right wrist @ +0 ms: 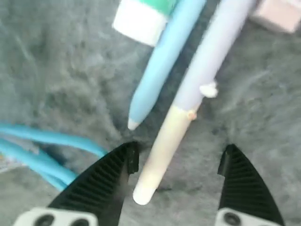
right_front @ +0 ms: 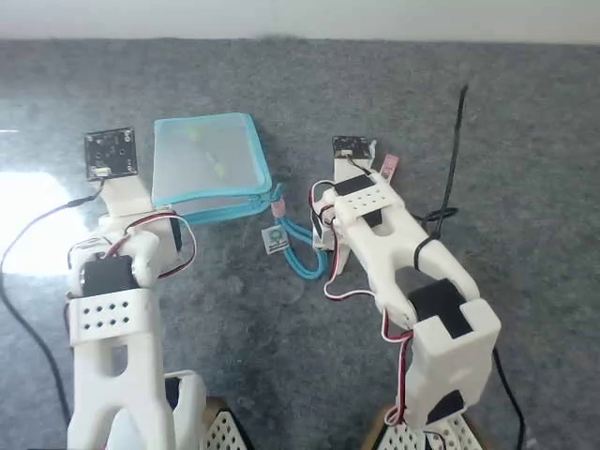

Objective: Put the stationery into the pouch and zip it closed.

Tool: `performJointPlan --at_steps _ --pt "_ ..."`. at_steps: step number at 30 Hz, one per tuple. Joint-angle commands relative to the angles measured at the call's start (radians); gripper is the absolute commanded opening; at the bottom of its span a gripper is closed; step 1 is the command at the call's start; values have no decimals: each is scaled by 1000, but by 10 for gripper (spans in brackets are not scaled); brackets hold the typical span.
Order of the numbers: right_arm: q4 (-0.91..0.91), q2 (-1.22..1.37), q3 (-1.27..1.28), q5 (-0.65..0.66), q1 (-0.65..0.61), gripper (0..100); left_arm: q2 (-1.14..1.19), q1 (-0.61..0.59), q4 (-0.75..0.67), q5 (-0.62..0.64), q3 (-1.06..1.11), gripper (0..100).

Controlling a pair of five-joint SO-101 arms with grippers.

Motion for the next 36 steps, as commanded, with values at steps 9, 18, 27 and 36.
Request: performJointPlan --at_steps 9,18,27,36 --pt "99 -1 -48 190 48 18 -18 -5 -29 -3 -10 11" --pt "377 -200 -158 585 102 8 -18 -5 -29 -2 -10 11" --pt "590 -610 -193 724 -65 8 -18 -5 -29 -2 -8 11" --pt "677 -596 -187 715 -263 8 -17 58 -141 0 70 11"
